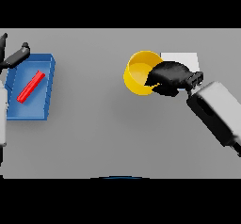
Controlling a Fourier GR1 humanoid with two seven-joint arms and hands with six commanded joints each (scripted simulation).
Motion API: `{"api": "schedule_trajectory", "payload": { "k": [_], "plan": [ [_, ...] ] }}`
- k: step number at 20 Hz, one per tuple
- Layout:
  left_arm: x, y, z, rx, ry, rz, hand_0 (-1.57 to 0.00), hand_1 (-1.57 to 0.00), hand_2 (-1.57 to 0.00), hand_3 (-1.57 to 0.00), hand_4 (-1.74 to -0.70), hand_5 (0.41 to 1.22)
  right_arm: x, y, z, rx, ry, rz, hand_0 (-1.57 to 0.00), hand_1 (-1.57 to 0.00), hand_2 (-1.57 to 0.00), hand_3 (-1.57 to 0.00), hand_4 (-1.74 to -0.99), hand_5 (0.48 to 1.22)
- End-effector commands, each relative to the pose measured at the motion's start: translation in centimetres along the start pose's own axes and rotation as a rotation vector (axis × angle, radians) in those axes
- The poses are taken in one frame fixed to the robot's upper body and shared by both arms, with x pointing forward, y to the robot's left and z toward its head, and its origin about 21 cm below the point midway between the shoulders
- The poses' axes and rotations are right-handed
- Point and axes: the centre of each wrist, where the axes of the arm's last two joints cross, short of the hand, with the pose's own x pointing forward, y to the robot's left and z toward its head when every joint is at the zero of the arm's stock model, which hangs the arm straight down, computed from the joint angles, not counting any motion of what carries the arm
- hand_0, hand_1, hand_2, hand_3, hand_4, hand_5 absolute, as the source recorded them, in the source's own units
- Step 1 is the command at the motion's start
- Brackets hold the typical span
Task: Pick up the red beaker and tilt it to pour out 1 green nut into yellow bowl. Pick up the yellow bowl and place it on the metallic measuring scale.
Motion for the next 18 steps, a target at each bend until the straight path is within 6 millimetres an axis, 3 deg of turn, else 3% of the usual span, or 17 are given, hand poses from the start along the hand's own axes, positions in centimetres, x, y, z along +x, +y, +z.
{"api": "schedule_trajectory", "payload": {
  "k": [1,4,9,10,11,14,18],
  "plan": [
    [-0.3,0.1,0.1,-0.001,-0.007,-0.002,0.00,0.00,0.00,0.00,-0.79,0.754,-0.2,-0.6,-0.2,-0.005,0.036,-0.008,-1.52,-1.55,-1.57,-1.34,-1.724,1.220],
    [-0.3,0.3,0.1,-0.004,0.004,0.017,0.00,0.00,0.00,0.00,-0.80,0.755,-1.9,-1.4,0.4,-0.029,0.066,-0.001,-1.54,-1.56,-1.57,-1.42,-1.726,1.221],
    [-0.1,-0.1,-0.2,-0.006,0.016,0.016,0.00,0.00,0.00,0.00,-0.80,0.753,-4.9,-1.6,0.5,-0.040,0.157,-0.004,-1.56,-1.57,-1.57,-1.29,-1.724,1.221],
    [0.2,0.5,-0.2,0.007,0.013,0.016,0.00,0.00,0.00,0.00,-0.80,0.753,-5.1,-1.3,0.5,-0.041,0.157,-0.007,-1.56,-1.57,-1.57,-1.27,-1.723,1.221],
    [0.2,0.5,0.1,0.000,0.007,0.027,0.00,0.00,0.00,0.00,-0.81,0.752,-5.2,-1.4,0.5,-0.039,0.149,-0.004,-1.57,-1.55,-1.57,-1.33,-1.725,1.221],
    [0.2,0.3,0.6,0.000,0.019,0.030,0.00,0.00,0.00,0.00,-0.82,0.762,-8.2,0.0,0.8,-0.042,0.288,-0.041,-1.54,-1.46,-1.53,-1.45,-1.727,1.221],
    [0.2,0.7,1.0,0.006,0.031,0.029,0.00,0.00,0.00,0.00,-0.83,0.771,-9.7,0.7,0.5,-0.043,0.329,-0.078,-1.51,-1.38,-1.47,-1.52,-1.729,1.221]
  ]
}}
